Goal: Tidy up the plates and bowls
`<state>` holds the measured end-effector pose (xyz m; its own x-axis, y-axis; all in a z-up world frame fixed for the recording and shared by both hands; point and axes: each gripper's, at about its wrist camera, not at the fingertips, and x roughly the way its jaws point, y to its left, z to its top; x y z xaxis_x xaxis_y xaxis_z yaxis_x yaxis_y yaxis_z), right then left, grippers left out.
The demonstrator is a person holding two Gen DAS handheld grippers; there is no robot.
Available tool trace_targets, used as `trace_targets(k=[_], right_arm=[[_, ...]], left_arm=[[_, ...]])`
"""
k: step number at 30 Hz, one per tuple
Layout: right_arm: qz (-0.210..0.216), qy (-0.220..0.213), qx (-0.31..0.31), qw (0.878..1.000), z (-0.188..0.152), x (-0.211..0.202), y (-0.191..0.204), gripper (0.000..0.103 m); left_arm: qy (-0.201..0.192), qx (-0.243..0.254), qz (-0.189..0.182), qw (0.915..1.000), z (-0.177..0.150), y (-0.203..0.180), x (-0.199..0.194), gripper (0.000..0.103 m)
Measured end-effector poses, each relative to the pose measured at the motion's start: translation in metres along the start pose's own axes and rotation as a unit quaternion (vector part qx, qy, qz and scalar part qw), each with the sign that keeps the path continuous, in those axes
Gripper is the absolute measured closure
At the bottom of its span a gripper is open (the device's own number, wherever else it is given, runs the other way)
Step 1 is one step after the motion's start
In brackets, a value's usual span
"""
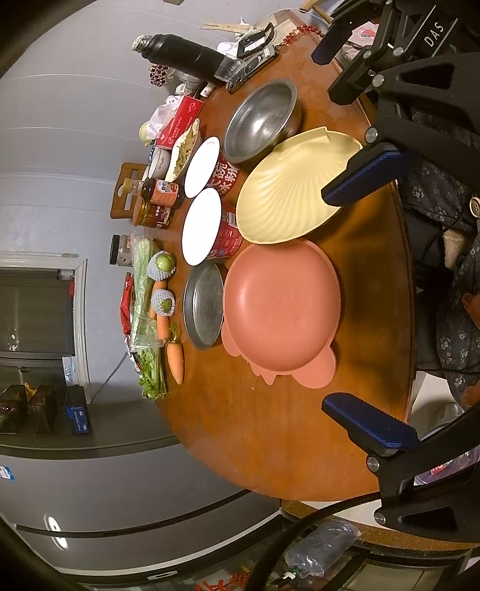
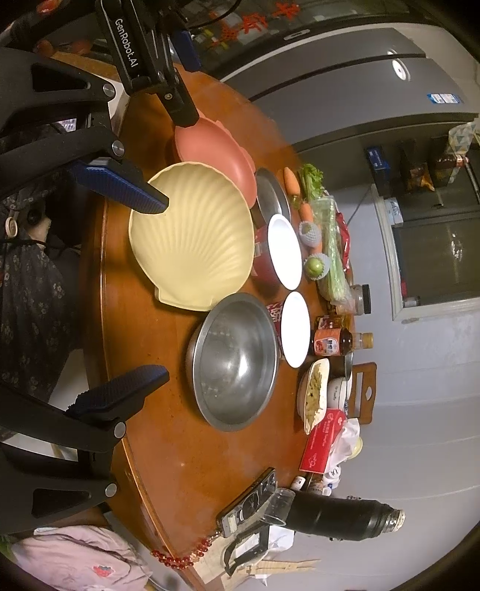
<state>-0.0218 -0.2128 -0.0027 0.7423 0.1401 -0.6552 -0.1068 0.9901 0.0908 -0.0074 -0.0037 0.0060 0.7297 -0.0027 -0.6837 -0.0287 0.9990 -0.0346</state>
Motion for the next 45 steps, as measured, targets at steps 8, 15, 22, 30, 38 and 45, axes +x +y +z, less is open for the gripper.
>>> trace_targets(k=[8,15,22,30,38,45], right_arm=[[0.002,-0.002,-0.004,1.0,0.0,0.001,0.002,0.018],[-0.001,-0.004,-0.004,1.0,0.001,0.002,0.001,0.018],[0.0,-0.005,-0.004,1.0,0.001,0.002,-0.002,0.018],[-0.002,-0.007,-0.008,1.0,0.002,0.003,-0.001,0.018],[0.013,-0.011,-0.024,1.0,0.01,0.003,0.004,0.018],[0.065,-0.004,-0.059,0.996,0.041,0.017,0.024,0.018]], left_arm=[[0.001,0.001,0.0,1.0,0.0,-0.001,0.0,0.001],[0.002,0.002,0.0,1.0,0.0,0.0,0.002,0.001],[0.004,0.002,-0.001,1.0,0.0,0.001,0.003,0.001],[0.006,-0.002,-0.002,1.0,0.0,0.003,0.005,0.001],[0.001,-0.016,-0.003,0.9999,0.001,0.018,0.004,0.001],[0.015,-0.053,0.006,0.9985,0.002,0.053,0.01,0.001]])
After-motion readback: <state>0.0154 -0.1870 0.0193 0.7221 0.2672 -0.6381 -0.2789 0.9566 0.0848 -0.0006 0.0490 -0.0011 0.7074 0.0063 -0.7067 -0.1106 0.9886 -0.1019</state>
